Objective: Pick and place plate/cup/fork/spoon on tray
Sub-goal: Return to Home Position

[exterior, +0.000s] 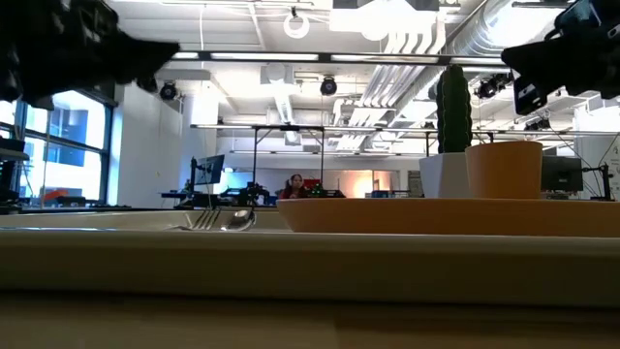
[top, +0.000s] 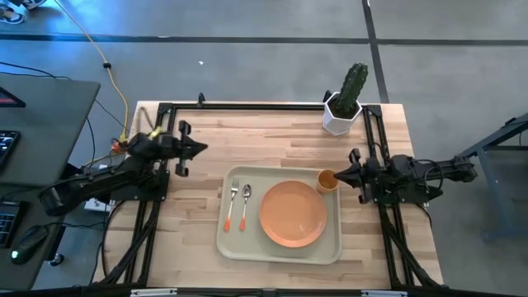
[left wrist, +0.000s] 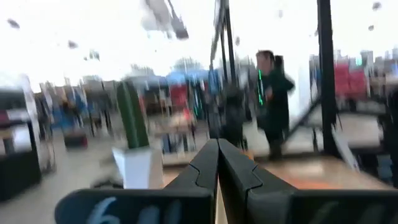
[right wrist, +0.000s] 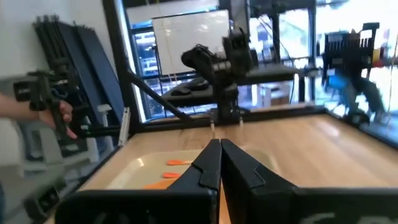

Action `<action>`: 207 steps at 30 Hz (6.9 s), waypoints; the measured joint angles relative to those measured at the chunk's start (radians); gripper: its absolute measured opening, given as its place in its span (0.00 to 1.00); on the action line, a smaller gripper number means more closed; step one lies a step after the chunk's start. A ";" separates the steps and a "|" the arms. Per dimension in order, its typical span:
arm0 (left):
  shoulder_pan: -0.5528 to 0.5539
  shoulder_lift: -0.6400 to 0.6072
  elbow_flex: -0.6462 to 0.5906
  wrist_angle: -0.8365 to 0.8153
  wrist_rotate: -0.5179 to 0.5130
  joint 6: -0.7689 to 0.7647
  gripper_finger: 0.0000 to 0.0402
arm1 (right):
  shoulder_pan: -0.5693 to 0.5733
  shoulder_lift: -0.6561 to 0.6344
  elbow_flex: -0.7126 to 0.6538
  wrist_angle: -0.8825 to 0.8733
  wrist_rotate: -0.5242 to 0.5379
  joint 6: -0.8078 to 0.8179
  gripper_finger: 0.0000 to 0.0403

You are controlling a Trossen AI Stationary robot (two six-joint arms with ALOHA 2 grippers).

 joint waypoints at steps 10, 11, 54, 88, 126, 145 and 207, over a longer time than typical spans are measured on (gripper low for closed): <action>0.035 -0.098 0.000 -0.352 -0.016 0.047 0.00 | 0.000 0.000 0.000 -0.019 -0.006 0.178 0.00; 0.035 -0.099 0.000 -0.364 -0.021 0.054 0.00 | 0.000 0.000 0.000 -0.021 -0.006 0.178 0.00; -0.380 -0.495 0.000 -0.798 -0.537 0.122 0.00 | 0.000 0.002 -0.001 -0.042 -0.005 0.178 0.00; -0.380 -0.454 0.001 -0.806 -0.607 0.060 0.00 | 0.000 0.001 -0.002 -0.082 -0.005 0.178 0.00; -0.394 -0.454 0.001 -0.806 -0.606 0.060 0.00 | 0.000 0.001 -0.002 -0.081 -0.006 0.178 0.00; -0.394 -0.454 0.001 -0.807 -0.606 0.060 0.00 | 0.000 0.001 -0.002 -0.081 -0.006 0.178 0.00; -0.394 -0.454 0.001 -0.807 -0.606 0.060 0.01 | 0.000 0.001 -0.002 -0.081 -0.006 0.178 0.00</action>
